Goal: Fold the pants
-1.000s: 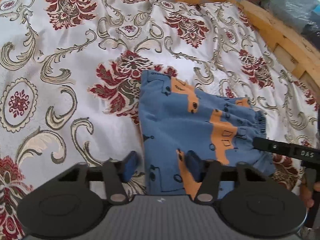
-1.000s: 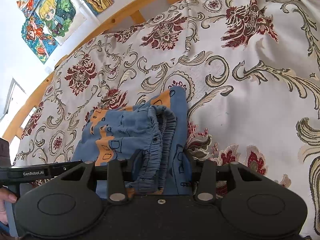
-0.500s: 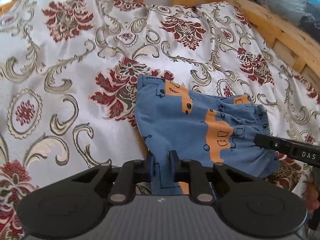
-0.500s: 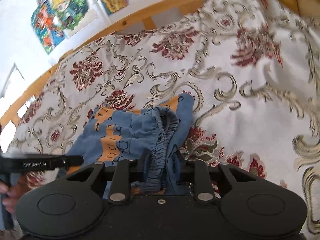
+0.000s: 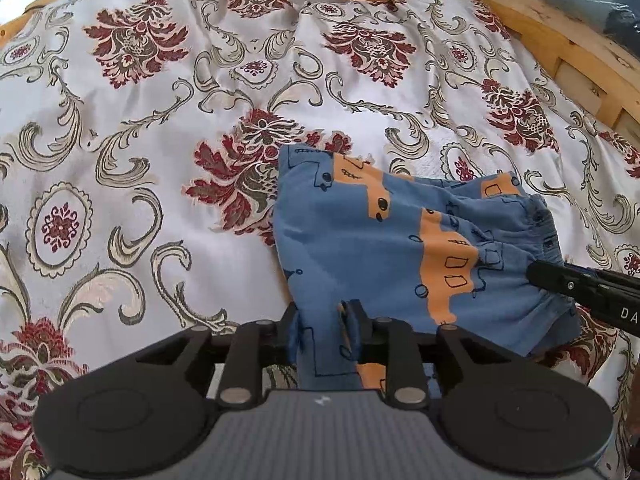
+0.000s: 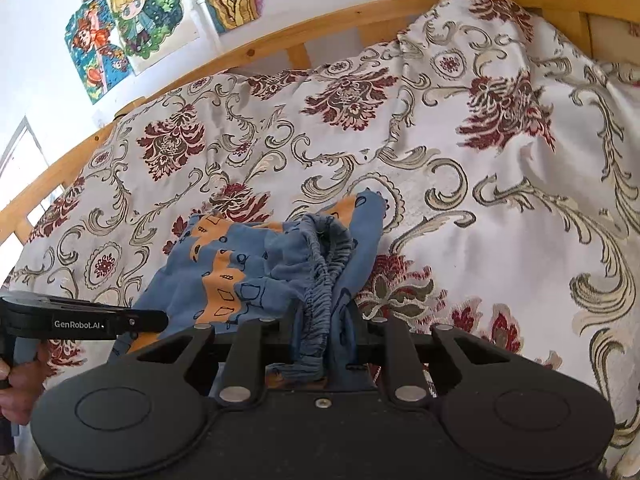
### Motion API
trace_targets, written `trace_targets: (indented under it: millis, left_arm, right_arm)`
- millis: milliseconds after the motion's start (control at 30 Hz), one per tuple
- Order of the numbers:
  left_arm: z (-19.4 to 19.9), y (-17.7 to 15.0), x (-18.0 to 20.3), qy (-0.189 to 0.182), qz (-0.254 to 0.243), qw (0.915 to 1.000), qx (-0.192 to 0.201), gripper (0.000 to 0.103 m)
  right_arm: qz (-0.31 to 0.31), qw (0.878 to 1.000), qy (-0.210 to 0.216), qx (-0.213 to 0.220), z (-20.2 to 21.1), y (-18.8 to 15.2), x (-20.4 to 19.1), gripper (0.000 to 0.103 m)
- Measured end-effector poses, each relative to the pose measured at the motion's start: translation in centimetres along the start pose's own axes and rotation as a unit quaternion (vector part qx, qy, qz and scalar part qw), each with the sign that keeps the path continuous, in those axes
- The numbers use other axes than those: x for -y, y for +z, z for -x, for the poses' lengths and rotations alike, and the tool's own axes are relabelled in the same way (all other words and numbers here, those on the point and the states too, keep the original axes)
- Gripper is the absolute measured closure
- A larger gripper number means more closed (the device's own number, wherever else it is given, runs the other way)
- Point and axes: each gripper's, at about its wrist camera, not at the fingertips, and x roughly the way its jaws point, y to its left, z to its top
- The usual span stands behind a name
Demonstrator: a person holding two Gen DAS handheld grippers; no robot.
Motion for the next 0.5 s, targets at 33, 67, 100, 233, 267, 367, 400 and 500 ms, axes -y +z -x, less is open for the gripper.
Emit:
trace_targets:
  millis: [33, 67, 100, 233, 267, 367, 400, 500]
  left_arm:
    - [-0.1, 0.0, -0.1, 0.001, 0.001, 1.0, -0.002, 0.067]
    - [-0.3, 0.0, -0.3, 0.001, 0.004, 1.0, -0.004, 0.066]
    - [-0.4, 0.0, -0.4, 0.0, 0.01, 0.9999, -0.007, 0.065]
    - [-0.4, 0.3, -0.7, -0.022, 0.019, 0.9995, -0.014, 0.085]
    - [-0.2, 0.4, -0.5, -0.016, 0.01, 0.9997, -0.012, 0.087]
    - [0.2, 0.9, 0.2, -0.01, -0.009, 0.9999, -0.01, 0.091]
    - [0.4, 1.1, 0.1, -0.012, -0.006, 0.9999, -0.01, 0.093]
    - [1.0, 2.0, -0.1, -0.019, 0.0, 0.9998, -0.004, 0.096]
  right_arm:
    - [-0.002, 1.0, 0.0, 0.0, 0.0, 0.0, 0.1, 0.081]
    - [-0.005, 1.0, 0.001, 0.0, -0.1, -0.1, 0.1, 0.081]
    - [-0.005, 1.0, 0.002, 0.0, 0.0, -0.1, 0.2, 0.081]
    - [0.01, 1.0, -0.002, 0.005, 0.1, 0.0, -0.3, 0.081]
    - [0.02, 1.0, -0.004, 0.006, 0.2, 0.1, -0.6, 0.082]
    - [0.036, 0.999, -0.006, 0.014, 0.7, 0.7, -1.2, 0.083]
    - [0.039, 0.999, -0.007, 0.016, 0.8, 0.9, -1.4, 0.084]
    - [0.053, 0.998, -0.009, 0.028, 1.2, 1.7, -1.8, 0.087]
